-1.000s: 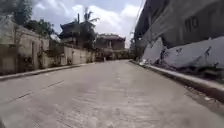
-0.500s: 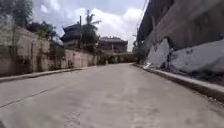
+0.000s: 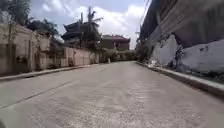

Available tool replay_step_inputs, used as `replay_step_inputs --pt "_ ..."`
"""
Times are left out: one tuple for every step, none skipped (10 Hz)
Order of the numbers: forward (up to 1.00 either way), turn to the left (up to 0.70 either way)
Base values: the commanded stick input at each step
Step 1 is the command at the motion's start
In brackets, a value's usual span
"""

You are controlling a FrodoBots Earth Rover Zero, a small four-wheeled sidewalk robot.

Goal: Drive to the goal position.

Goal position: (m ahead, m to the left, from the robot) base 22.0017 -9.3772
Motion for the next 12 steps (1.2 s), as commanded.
replay_step_inputs --pt "1.0 0.0" --pt "1.0 0.0" --pt "1.0 0.0" --pt "1.0 0.0" --pt "1.0 0.0" --pt "1.0 0.0" --pt "1.0 0.0" --pt "1.0 0.0" --pt "1.0 0.0" --pt "1.0 0.0" --pt "1.0 0.0" --pt "1.0 0.0"
